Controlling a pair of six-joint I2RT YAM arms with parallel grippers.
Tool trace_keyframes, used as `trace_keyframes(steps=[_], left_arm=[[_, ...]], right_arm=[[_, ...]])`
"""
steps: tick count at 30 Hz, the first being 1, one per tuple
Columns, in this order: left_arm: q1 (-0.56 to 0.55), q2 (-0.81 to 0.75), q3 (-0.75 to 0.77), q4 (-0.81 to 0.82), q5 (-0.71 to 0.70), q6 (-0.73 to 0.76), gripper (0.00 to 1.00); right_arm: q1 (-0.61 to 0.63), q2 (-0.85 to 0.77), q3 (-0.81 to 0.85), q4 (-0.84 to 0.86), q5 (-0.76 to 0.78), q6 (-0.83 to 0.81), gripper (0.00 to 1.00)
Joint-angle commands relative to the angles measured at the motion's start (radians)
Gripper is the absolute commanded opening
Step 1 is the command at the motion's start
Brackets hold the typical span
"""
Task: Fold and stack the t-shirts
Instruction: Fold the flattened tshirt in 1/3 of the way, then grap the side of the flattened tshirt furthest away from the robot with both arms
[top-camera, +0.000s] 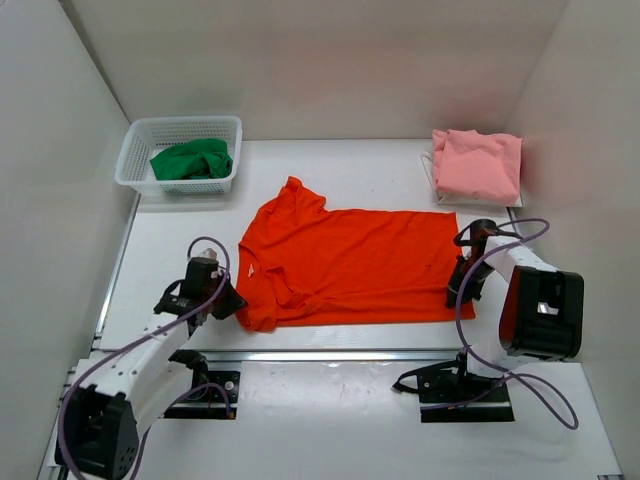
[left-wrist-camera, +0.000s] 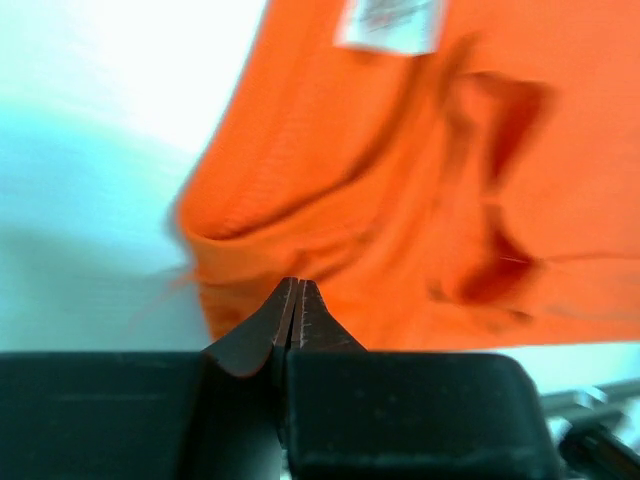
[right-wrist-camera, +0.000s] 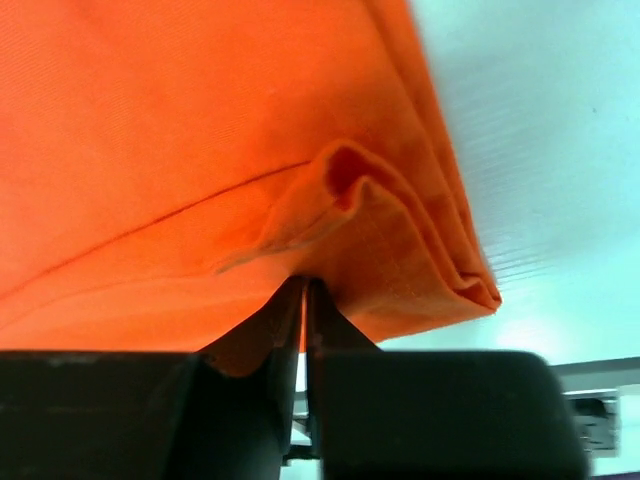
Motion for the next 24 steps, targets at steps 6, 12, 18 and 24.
trace_keyframes(steps=[6,12,18,24], left_arm=[[0.0,0.113,0.432,0.012,0.137,0.069,0.12],[-0.018,0.522,0.757,0.108,0.143,0.196,0.53],[-0.004,0.887,1.012,0.152,0.016,0.276,0.55],[0.023,1.15,1.246,0.205,-0.115,0.34,0.61]], right_arm=[[0.171,-0.057,0.237,-0.15,-0.098,-0.092,0.21],[0.124,-0.049,0.413,-0.115,-0.167,-0.09,0.31],[0.116,-0.034,0.498,-0.04,-0.182,-0.087,0.36],[0.118,-0.006,0.498,0.044,-0.216,-0.075,0.37]])
